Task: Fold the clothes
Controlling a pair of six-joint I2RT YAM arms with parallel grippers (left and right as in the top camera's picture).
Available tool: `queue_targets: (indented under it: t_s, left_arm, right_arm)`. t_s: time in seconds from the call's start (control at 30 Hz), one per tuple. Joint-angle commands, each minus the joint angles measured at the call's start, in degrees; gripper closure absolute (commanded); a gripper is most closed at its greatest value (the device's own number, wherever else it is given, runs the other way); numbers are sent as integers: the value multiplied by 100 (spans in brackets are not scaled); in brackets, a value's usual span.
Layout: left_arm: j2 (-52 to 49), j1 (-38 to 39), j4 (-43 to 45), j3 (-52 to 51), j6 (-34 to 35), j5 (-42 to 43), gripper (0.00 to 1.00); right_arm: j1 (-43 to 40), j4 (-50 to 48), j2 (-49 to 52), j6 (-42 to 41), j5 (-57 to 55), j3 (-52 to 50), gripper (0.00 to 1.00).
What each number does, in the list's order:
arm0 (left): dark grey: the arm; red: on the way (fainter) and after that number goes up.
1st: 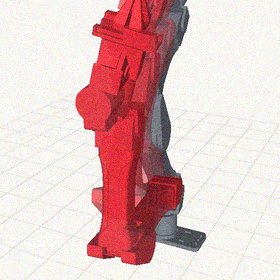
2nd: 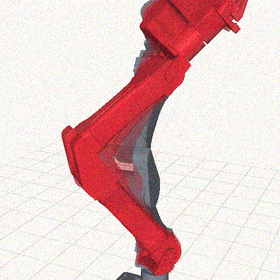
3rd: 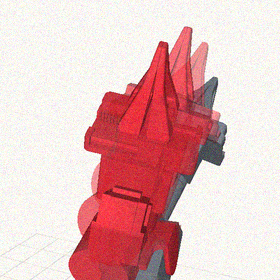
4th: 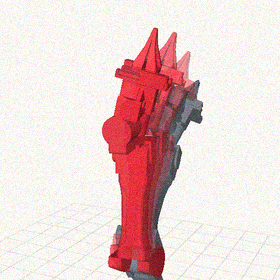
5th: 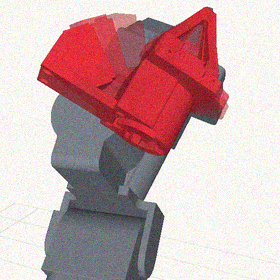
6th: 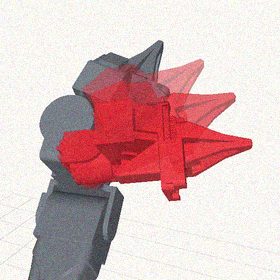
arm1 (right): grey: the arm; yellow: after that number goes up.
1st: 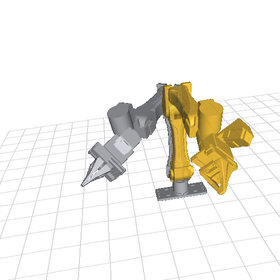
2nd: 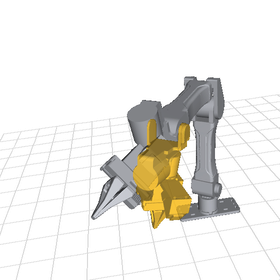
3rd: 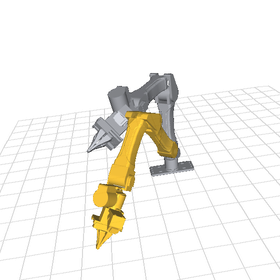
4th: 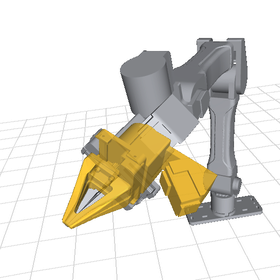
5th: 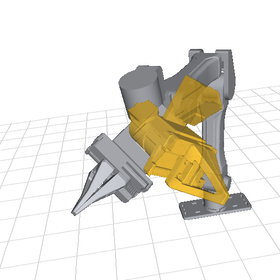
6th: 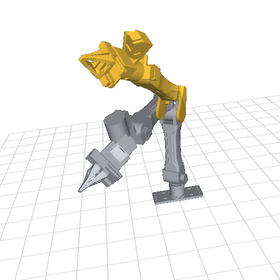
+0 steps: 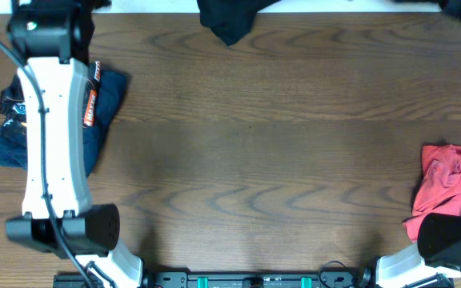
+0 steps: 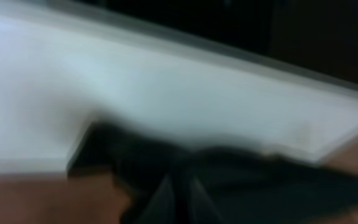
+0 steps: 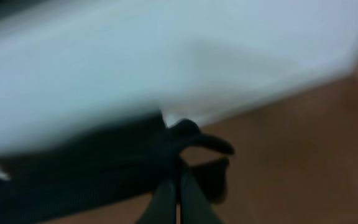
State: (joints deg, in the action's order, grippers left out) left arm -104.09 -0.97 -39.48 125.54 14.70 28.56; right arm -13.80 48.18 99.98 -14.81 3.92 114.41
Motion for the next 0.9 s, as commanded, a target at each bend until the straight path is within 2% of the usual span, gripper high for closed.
queue_targets:
  t_s: [0.0,0.13,0.2,0.3,0.5,0.7,0.87]
  left_arm:
    - [4,-92,-1351,26,-256,295,94]
    - [-39,-57,-3630,-278,-780,-44,94]
    - [-42,-55,-4413,-579,-866,-385,94]
    - [-39,-55,-5025,-1163,-918,-483,94]
    - [-37,129,-5154,-2557,-1021,-481,94]
    - [90,809,-5106,-4105,-1064,-485,94]
    - [332,1250,-4868,-4966,-1058,-527,94]
  right_arm:
    - [-164,1045,103,28,-1591,-11,99]
    - [-201,2409,348,28,-2588,-164,99]
    - [-262,2767,433,26,-2778,-400,99]
    - [-372,2992,459,20,-2785,-988,99]
    - [-494,3093,459,7,-2789,-2247,99]
    - [-579,3021,459,-341,-2771,-3368,99]
    - [-629,2986,459,-492,-2758,-3659,99]
